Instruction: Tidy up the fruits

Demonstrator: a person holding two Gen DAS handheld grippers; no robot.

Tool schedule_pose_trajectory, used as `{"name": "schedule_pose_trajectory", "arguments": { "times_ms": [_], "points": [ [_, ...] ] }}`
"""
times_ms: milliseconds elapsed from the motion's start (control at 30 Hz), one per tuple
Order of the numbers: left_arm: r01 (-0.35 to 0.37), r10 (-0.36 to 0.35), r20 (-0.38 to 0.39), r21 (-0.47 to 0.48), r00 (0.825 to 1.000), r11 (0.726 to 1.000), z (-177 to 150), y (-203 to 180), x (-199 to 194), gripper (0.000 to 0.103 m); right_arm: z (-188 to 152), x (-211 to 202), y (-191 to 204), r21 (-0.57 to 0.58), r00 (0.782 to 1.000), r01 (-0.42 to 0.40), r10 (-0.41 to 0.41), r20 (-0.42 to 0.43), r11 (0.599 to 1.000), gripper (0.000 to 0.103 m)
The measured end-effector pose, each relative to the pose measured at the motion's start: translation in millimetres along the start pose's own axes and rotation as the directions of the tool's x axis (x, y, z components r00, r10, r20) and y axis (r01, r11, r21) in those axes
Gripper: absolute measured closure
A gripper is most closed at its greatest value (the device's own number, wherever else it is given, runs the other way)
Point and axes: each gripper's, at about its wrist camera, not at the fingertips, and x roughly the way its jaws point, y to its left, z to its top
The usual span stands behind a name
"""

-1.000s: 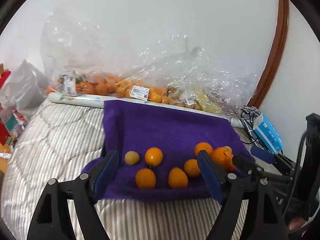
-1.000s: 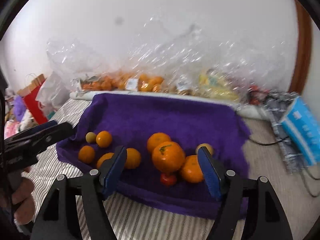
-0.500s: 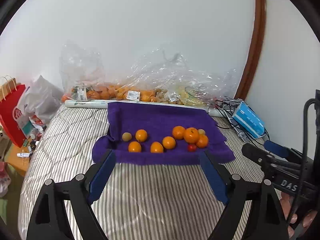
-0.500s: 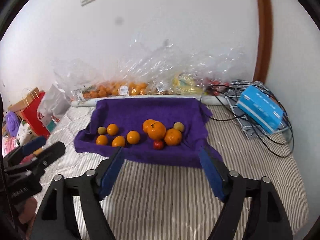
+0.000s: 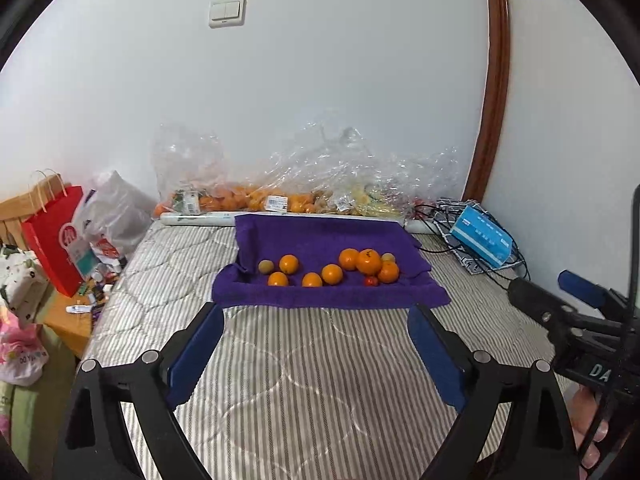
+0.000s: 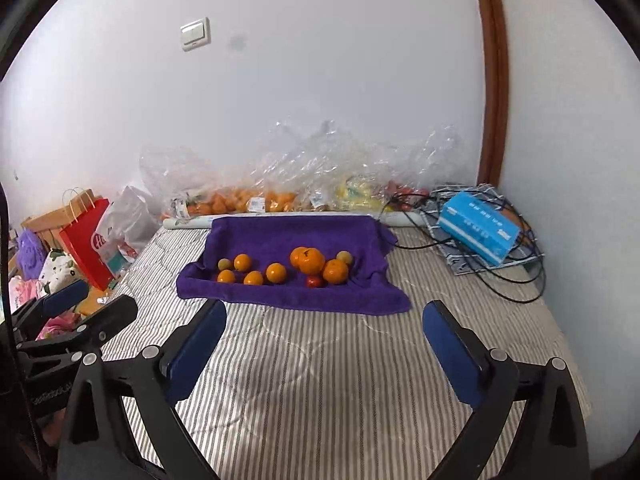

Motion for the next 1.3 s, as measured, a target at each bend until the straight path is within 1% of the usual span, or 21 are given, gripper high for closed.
{"name": "schedule_pose_trajectory", "arguments": {
  "times_ms": [67, 167, 367, 500, 633, 1300],
  "points": [
    [0.005, -0.005, 0.007, 0.004, 1.0, 1.0, -0.6, -2.3, -4.8, 0.01, -1.1, -6.6, 0.0, 0.001, 1.0, -0.004, 0.004, 0.008, 1.0, 0.005],
    [0.008, -0.008, 0.018, -0.003, 1.0, 1.0, -0.8, -3.8, -10.5, 0.01, -2.3, -13.7, -0.6, -0.002, 1.0, 0.009, -0.009, 0.012, 1.0, 0.005],
    [-0.001, 0.001, 0.033, 0.0, 0.999, 1.0, 1.4, -7.0, -15.9, 0.01, -2.1, -21.7, -3.3, 0.002, 1.0, 0.019, -0.019, 0.022, 1.0, 0.005],
    [0.001, -0.001, 0.034, 0.0, 0.999, 1.0, 1.4, -7.6, -17.5, 0.01, -1.4, -23.4, -4.5, 0.006, 1.0, 0.017, -0.017, 0.022, 1.0, 0.005],
    [-0.005, 0.005, 0.033, -0.003, 0.999, 1.0, 1.3, -6.6, -17.6, 0.01, -2.2, -24.6, -2.1, -0.006, 0.999, 0.032, -0.032, 0.023, 0.999, 0.005],
    [-0.003, 0.003, 0.04, -0.016, 0.999, 1.0, 1.8, -0.4, -20.8, 0.01, -4.1, -25.8, 3.3, -0.018, 0.999, 0.032, -0.031, 0.024, 0.999, 0.005]
  ]
}}
